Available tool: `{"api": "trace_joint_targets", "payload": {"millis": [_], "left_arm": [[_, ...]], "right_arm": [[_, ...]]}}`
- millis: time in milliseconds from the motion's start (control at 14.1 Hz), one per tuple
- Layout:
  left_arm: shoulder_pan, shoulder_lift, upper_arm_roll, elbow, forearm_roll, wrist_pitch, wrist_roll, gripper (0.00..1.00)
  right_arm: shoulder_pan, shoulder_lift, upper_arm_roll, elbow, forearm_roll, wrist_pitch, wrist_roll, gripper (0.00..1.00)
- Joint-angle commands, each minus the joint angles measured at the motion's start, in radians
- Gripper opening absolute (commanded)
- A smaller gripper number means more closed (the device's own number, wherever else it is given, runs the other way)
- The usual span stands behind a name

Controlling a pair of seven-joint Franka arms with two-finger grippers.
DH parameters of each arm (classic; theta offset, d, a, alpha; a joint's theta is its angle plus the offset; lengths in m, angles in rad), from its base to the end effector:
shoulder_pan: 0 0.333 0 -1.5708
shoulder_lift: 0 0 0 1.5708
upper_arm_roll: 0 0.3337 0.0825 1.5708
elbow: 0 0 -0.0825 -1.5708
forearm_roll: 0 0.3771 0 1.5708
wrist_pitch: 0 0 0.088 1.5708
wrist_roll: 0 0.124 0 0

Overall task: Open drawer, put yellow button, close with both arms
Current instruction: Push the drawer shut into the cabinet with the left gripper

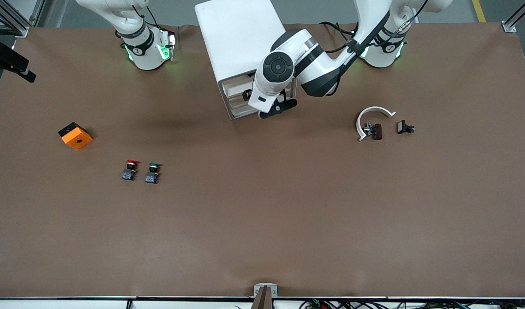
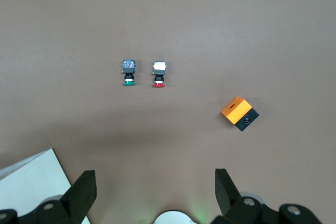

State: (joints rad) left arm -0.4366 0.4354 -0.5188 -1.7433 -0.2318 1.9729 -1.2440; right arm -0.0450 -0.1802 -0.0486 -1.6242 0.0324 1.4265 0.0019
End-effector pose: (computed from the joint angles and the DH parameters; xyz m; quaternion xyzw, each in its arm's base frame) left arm 0.3755 -0.5114 0.3516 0.9535 0.2042 -0.2203 0.0253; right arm 0.4690 -0.0423 0.6801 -0.9987 0.0451 0.0079 0.0208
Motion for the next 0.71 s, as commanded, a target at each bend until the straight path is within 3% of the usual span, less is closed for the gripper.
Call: {"api": "trace_joint_targets", "payload": {"millis": [0, 637], "left_arm": [[0.009, 0.013, -0.027, 0.001, -0.069, 0.000, -0.038, 1.00], [0.027, 0.026, -0.027, -0.002, -0.156, -0.003, -0.060, 1.00]], "right_arm": [[0.011, -0.038, 0.009, -0.034, -0.011, 0.015, 0.046, 1.00], [0.007, -0.035, 0.006, -0.034, -0.008, 0.022, 0.036, 1.00]]}}
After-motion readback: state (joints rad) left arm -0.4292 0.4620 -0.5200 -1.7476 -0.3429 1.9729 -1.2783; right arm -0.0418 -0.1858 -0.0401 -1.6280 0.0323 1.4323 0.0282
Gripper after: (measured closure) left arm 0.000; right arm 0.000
